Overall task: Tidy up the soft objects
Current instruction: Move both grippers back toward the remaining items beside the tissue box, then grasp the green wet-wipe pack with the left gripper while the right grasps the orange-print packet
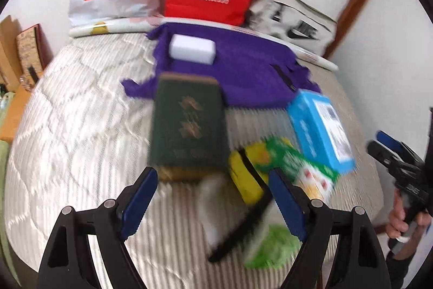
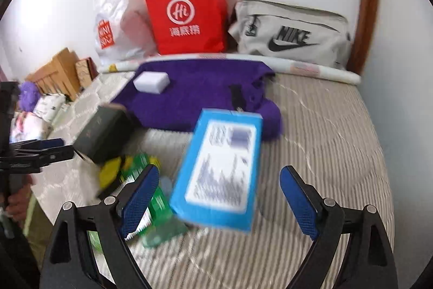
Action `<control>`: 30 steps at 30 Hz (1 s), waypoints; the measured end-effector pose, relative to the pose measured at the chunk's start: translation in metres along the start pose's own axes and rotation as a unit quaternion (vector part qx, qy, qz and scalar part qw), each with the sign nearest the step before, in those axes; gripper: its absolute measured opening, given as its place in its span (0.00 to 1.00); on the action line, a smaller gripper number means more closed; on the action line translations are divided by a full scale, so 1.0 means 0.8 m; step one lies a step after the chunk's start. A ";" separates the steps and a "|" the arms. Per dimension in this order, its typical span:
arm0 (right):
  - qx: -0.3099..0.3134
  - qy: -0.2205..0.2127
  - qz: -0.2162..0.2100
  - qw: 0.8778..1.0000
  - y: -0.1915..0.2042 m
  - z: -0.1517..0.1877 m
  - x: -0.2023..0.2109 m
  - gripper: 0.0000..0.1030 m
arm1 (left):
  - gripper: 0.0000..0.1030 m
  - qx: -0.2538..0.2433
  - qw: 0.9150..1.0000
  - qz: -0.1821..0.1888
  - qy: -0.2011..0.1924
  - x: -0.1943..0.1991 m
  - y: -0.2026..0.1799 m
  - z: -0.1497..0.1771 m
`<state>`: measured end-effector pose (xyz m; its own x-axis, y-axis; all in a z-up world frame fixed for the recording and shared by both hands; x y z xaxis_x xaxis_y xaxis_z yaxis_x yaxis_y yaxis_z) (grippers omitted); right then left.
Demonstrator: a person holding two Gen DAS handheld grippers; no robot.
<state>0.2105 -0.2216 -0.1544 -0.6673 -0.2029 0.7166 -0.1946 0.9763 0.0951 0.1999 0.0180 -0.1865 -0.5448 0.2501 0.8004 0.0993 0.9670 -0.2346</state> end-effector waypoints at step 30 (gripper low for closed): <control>0.015 -0.022 -0.054 0.998 0.062 0.084 0.051 0.87 | 0.46 -0.113 0.993 0.030 -0.010 -0.014 -0.074 0.095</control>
<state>0.1251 -0.1867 -0.1671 -0.6720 -0.3107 0.6722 -0.2881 0.9459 0.1492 0.1363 -0.0459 -0.2233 -0.5484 0.3086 0.7772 0.3158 0.9370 -0.1492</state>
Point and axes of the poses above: each gripper's, at about its wrist camera, not at the fingertips, and x roughly against the way its jaws point, y to its left, z to its underside, the point moved 10 cm from there along -x, roughly the way its jaws point, and after that the axes turned 3 degrees about -y, right-handed, at the moved point
